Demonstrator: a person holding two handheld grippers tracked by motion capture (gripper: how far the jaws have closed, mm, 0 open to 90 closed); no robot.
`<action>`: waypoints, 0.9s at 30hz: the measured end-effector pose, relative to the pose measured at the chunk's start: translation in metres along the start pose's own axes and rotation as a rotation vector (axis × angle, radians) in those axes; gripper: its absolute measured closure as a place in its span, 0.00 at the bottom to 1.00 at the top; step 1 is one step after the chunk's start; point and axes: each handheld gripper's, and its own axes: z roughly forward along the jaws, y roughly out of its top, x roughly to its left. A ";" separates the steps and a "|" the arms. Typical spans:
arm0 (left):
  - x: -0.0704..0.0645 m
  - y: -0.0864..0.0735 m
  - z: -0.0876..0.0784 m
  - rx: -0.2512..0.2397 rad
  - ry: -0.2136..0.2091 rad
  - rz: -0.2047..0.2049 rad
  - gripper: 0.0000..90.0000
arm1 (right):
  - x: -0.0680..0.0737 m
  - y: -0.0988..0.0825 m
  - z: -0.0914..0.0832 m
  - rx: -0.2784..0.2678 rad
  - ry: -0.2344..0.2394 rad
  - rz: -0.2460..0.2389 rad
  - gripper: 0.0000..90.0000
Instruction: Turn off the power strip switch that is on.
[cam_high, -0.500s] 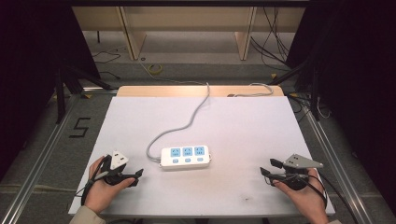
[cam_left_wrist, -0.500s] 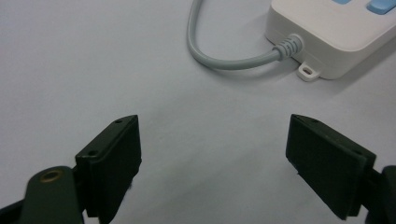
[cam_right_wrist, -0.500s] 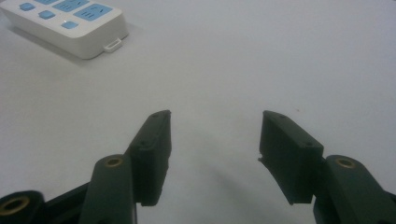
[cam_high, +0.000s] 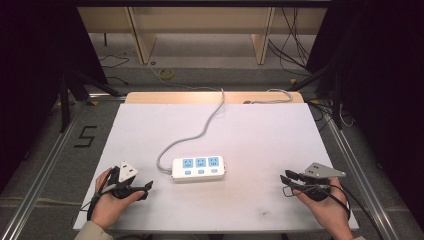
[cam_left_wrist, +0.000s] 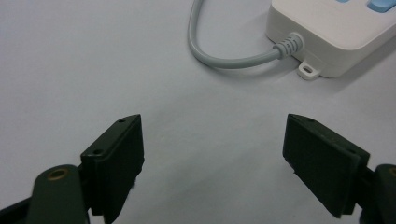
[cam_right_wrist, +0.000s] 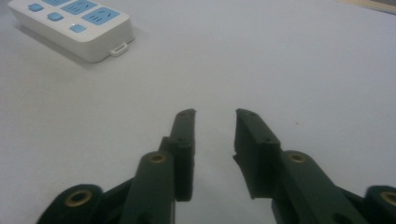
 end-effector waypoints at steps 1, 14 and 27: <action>0.000 0.000 0.000 0.002 0.000 0.000 0.23 | 0.000 0.000 0.000 0.002 0.000 -0.001 0.84; -0.001 0.001 0.000 -0.003 0.005 0.005 0.23 | 0.002 0.009 -0.002 0.050 -0.012 -0.034 1.00; -0.001 0.001 0.000 -0.002 0.006 0.008 0.23 | 0.006 0.019 0.001 0.072 0.014 -0.049 1.00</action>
